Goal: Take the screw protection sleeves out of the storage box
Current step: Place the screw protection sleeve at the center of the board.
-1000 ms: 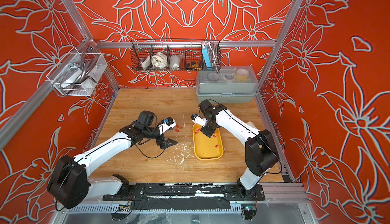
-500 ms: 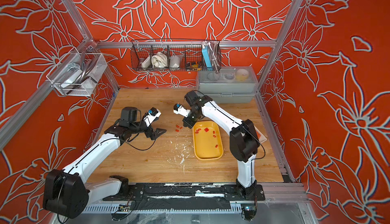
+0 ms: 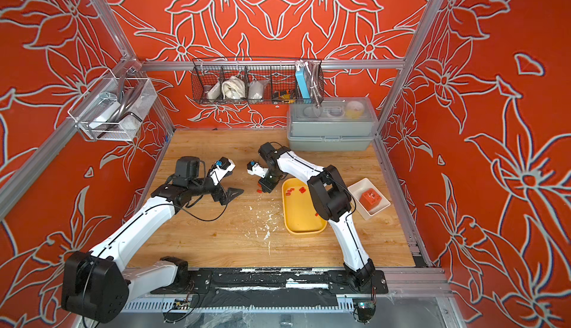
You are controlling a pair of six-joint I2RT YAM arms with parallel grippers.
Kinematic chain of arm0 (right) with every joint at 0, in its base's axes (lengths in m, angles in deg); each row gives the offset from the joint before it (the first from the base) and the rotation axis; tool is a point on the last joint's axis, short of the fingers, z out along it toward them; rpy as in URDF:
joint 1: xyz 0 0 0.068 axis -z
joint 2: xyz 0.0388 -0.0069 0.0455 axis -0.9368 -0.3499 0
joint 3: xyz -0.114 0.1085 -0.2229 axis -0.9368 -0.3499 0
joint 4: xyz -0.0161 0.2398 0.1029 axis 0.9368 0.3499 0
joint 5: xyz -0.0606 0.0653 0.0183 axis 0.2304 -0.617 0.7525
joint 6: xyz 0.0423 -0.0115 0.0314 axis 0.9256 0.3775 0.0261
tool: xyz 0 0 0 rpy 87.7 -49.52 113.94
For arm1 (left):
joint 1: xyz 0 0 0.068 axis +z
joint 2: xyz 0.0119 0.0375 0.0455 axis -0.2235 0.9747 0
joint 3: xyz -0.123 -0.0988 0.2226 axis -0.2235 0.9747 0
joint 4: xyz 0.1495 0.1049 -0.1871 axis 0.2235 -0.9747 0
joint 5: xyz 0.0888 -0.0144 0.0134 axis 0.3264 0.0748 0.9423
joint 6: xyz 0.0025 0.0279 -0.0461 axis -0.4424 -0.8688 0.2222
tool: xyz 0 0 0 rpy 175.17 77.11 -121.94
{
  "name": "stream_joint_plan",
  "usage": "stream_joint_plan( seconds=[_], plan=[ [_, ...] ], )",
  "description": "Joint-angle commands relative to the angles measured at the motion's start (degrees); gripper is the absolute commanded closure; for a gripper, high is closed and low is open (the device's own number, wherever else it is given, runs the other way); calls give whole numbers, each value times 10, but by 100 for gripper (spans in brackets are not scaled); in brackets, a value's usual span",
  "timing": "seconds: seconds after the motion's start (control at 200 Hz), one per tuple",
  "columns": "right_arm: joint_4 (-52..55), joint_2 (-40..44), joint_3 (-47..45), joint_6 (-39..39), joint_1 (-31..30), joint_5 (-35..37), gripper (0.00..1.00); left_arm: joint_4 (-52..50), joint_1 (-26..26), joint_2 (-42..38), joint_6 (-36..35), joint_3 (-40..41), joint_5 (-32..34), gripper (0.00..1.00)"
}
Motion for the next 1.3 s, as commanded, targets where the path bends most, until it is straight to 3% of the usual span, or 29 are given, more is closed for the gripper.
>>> stream_joint_plan(
  seconds=[0.0, 0.155, 0.43, 0.956, 1.296],
  plan=[
    [23, -20, 28, -3, -2, 24, 95, -3, 3, -5, -12, 0, -22, 2],
    [39, -22, 41, -10, -1, 30, 91, -10, 3, -8, -19, -1, -28, 2],
    [44, -15, 22, -15, -2, 18, 95, -12, 3, -9, -21, -1, -37, 2],
    [66, -33, 47, -30, 0, 34, 82, -16, 3, -7, -22, -5, -46, 2],
    [110, 92, 26, -65, 19, 19, 68, -11, -1, 2, -10, -3, -76, 2]
  ],
)
